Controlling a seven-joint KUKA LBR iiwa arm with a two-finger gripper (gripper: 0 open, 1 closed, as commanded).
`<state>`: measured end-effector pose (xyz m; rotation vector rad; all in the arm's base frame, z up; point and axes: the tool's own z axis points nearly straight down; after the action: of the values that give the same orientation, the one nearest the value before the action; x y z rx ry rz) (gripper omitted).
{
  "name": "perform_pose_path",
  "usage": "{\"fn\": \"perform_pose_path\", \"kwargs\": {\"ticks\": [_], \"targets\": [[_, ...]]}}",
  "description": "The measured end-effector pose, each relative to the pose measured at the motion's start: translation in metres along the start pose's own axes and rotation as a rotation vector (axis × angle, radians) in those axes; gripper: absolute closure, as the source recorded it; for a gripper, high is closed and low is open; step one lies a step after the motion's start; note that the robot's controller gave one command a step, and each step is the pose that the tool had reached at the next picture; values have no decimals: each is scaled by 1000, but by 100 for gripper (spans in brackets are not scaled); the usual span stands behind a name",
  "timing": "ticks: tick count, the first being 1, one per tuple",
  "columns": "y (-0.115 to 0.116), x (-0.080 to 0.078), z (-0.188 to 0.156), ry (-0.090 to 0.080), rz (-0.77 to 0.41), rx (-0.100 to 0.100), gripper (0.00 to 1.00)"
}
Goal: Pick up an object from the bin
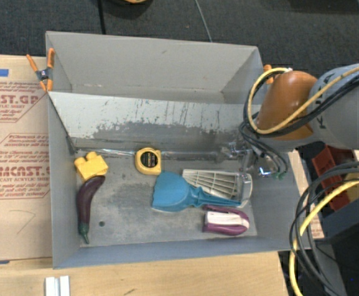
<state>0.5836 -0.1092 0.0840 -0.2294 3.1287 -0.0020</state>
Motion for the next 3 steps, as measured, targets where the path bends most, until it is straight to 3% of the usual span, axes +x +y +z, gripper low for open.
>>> {"fn": "perform_pose_path", "kwargs": {"ticks": [1,3], "targets": [[2,-3,13,-8,47,3,100],[2,-2,11,-8,47,3,100]]}}
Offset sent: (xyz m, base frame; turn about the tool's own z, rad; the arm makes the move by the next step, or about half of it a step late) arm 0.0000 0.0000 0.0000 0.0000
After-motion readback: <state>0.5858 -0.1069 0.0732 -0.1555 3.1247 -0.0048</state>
